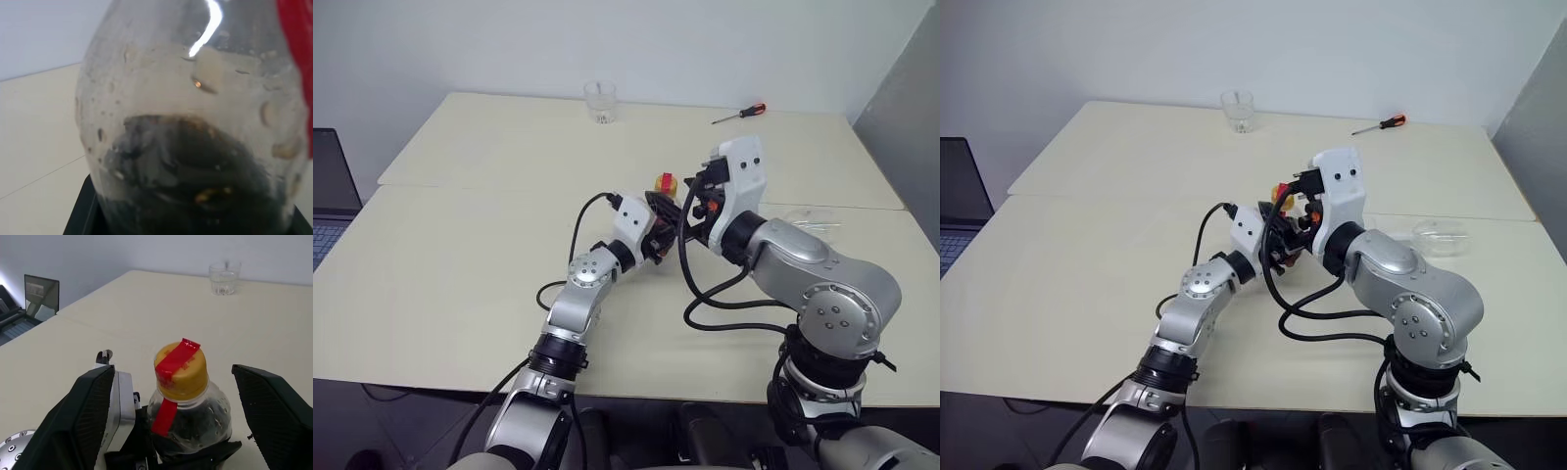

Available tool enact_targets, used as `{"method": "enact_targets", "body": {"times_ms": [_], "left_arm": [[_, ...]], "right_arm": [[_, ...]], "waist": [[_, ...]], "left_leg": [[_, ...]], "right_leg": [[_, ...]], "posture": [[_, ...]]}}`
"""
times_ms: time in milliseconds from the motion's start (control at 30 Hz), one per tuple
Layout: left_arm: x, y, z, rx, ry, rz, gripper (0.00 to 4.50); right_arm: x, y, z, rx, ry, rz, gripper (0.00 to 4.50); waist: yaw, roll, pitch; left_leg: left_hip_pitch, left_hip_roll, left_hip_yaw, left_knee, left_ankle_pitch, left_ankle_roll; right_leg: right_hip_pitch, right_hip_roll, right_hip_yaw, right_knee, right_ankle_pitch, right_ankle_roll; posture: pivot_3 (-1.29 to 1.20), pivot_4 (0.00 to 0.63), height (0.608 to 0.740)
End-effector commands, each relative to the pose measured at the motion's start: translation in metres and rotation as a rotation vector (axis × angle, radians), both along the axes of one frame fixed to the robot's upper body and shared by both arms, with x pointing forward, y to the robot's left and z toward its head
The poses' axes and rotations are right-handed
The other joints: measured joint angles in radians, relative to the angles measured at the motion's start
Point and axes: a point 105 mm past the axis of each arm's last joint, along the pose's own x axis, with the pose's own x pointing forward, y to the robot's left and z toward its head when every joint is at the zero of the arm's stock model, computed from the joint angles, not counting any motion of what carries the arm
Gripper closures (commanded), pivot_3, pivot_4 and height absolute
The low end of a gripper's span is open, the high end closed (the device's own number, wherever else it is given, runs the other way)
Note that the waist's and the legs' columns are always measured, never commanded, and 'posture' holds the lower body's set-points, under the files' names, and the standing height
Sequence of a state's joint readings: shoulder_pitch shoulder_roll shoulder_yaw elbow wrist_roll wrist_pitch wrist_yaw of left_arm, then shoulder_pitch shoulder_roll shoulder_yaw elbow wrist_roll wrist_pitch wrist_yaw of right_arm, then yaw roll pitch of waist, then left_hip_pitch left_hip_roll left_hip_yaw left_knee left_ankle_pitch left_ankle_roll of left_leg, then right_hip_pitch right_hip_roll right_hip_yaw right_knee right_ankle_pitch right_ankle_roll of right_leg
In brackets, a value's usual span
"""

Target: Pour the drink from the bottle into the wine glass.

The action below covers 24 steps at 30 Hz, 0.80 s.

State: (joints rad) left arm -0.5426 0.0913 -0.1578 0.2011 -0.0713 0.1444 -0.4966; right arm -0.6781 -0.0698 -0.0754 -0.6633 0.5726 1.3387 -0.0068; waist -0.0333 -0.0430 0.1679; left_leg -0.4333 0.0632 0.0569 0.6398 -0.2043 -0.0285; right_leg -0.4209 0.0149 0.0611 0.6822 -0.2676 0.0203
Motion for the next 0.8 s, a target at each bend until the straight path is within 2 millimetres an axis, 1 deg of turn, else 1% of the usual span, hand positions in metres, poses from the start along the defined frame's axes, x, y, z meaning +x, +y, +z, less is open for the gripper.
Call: {"method": "enact_targets", "body": {"times_ms": [33,233,267,300,333,400,433,800], "left_arm": [[-0.004,-0.008,0.027,-0.032,-0.091,-0.035,2.66],[-0.007,-0.009,0.027,-0.030,-0.094,-0.034,2.67],[-0.007,-0.009,0.027,-0.029,-0.094,-0.034,2.67],[-0.007,-0.008,0.027,-0.025,-0.096,-0.033,2.67],[-0.007,-0.007,0.027,-0.023,-0.096,-0.033,2.67],[-0.008,-0.006,0.027,-0.020,-0.098,-0.031,2.67],[-0.008,-0.006,0.027,-0.019,-0.098,-0.031,2.68],[-0.007,-0.006,0.028,-0.017,-0.097,-0.032,2.68]], "right_arm": [[-0.004,0.001,0.009,0.005,-0.051,0.008,0.37],[-0.001,0.003,0.008,-0.006,-0.052,0.010,0.37],[-0.001,0.003,0.008,-0.005,-0.054,0.010,0.72],[0.000,0.003,0.009,-0.004,-0.055,0.010,0.94],[0.000,0.003,0.009,-0.002,-0.056,0.010,1.25],[0.001,0.004,0.010,-0.001,-0.059,0.011,2.02],[0.001,0.004,0.010,0.000,-0.061,0.011,2.31],[0.006,0.004,0.015,0.011,-0.081,-0.008,2.34]], "waist": [[0.000,0.000,0.000],[0.000,0.000,0.000],[0.000,0.000,0.000],[0.000,0.000,0.000],[0.000,0.000,0.000],[0.000,0.000,0.000],[0.000,0.000,0.000],[0.000,0.000,0.000]], "left_leg": [[0.000,0.000,0.000,0.000,0.000,0.000],[0.000,0.000,0.000,0.000,0.000,0.000],[0.000,0.000,0.000,0.000,0.000,0.000],[0.000,0.000,0.000,0.000,0.000,0.000],[0.000,0.000,0.000,0.000,0.000,0.000],[0.000,0.000,0.000,0.000,0.000,0.000],[0.000,0.000,0.000,0.000,0.000,0.000],[0.000,0.000,0.000,0.000,0.000,0.000]], "right_leg": [[0.000,0.000,0.000,0.000,0.000,0.000],[0.000,0.000,0.000,0.000,0.000,0.000],[0.000,0.000,0.000,0.000,0.000,0.000],[0.000,0.000,0.000,0.000,0.000,0.000],[0.000,0.000,0.000,0.000,0.000,0.000],[0.000,0.000,0.000,0.000,0.000,0.000],[0.000,0.000,0.000,0.000,0.000,0.000],[0.000,0.000,0.000,0.000,-0.001,0.001]], "posture": [[0.00,0.150,0.740],[0.00,0.150,0.740],[0.00,0.150,0.740],[0.00,0.150,0.740],[0.00,0.150,0.740],[0.00,0.150,0.740],[0.00,0.150,0.740],[0.00,0.150,0.740]]}}
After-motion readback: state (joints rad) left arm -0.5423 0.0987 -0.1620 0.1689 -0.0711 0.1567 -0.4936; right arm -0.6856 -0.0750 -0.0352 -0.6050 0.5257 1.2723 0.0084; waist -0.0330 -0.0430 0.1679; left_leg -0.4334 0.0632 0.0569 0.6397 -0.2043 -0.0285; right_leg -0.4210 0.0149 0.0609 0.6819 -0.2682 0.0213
